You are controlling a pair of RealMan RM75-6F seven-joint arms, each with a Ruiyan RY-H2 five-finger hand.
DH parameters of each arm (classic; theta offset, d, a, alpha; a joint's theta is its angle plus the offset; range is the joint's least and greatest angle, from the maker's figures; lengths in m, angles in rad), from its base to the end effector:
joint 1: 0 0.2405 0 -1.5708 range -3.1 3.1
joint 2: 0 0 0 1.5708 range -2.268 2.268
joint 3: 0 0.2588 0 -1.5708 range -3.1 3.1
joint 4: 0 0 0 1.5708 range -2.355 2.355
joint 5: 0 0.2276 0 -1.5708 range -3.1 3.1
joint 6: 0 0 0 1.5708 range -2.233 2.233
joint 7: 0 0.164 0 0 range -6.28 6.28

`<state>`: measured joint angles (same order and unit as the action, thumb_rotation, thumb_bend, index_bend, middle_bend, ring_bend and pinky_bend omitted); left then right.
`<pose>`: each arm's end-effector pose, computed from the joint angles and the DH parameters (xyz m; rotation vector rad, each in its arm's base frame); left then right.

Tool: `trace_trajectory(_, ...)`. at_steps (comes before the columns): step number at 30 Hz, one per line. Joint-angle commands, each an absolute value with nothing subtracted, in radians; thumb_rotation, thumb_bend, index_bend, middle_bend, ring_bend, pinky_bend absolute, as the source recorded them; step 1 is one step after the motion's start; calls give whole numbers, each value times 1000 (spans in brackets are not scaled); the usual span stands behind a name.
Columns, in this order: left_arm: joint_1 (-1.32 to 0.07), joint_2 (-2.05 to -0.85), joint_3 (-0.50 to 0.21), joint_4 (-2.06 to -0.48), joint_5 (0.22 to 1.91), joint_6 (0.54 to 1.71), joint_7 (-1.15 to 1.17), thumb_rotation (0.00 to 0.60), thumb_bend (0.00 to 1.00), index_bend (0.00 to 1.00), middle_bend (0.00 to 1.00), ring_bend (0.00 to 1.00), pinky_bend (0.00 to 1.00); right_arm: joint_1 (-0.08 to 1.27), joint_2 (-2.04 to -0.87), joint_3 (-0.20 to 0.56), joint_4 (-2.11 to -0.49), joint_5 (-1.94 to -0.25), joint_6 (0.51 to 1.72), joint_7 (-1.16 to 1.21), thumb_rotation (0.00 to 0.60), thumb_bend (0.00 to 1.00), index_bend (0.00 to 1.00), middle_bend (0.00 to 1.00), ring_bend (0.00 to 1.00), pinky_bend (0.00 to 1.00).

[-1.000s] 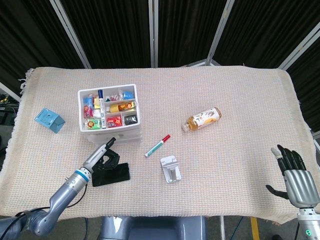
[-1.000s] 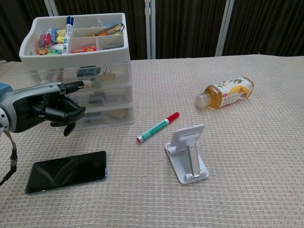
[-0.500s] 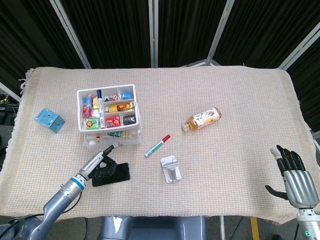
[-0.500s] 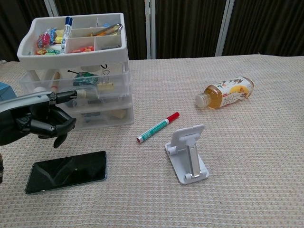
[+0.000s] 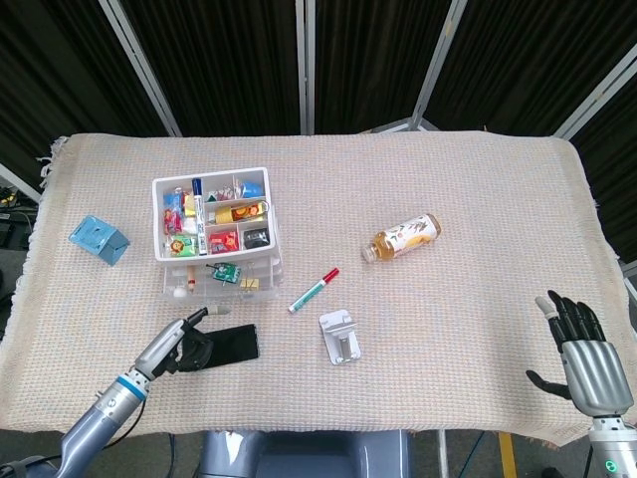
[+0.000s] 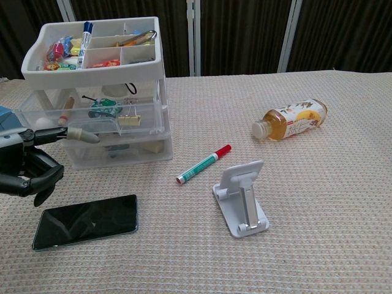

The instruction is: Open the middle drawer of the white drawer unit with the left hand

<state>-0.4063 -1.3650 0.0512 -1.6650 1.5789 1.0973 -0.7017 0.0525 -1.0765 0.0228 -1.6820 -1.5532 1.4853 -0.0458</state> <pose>-0.2124 0.2333 -0.0142 -1.5378 -1.9353 -1.3556 -0.3097 -0.1853 0.1436 1.4359 -0.9070 0.8808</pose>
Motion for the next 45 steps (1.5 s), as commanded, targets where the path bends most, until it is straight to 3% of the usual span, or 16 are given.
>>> trace_trajectory(1, -396, -1355, 64, -1668, 1593, 1117, -699, 600, 656, 186, 851, 876, 656, 52, -1077, 22, -1682, -1554, 1487, -48, 600, 0, 0, 0, 0, 0)
trace_trajectory(5, -374, -1343, 84, -1673, 1627, 1169, -679, 600, 655, 192, 851, 876, 656, 51, -1080, 23, -1681, -1555, 1488, -51, 600, 0, 0, 0, 0, 0)
trace_trajectory(9, -335, -1336, 85, -1673, 1656, 1255, -519, 600, 656, 176, 851, 876, 656, 52, -1082, 23, -1680, -1553, 1486, -54, 600, 0, 0, 0, 0, 0)
trace_trajectory(18, -276, -1272, 17, -1859, 1590, 1368, -96, 600, 656, 131, 851, 876, 656, 52, -1079, 16, -1686, -1560, 1481, -52, 600, 0, 0, 0, 0, 0)
trace_trajectory(28, -315, -1163, -60, -1995, 1352, 1269, 101, 600, 645, 76, 851, 876, 656, 56, -1080, 12, -1689, -1558, 1468, -60, 600, 0, 0, 0, 0, 0)
trace_trajectory(36, -372, -1124, -90, -2041, 1166, 1169, 208, 600, 645, 151, 851, 876, 656, 56, -1084, 12, -1688, -1557, 1465, -70, 600, 0, 0, 0, 0, 0)
trace_trajectory(45, -404, -1132, -104, -2040, 1110, 1137, 223, 600, 645, 184, 851, 876, 656, 55, -1084, 10, -1688, -1563, 1470, -70, 600, 0, 0, 0, 0, 0)
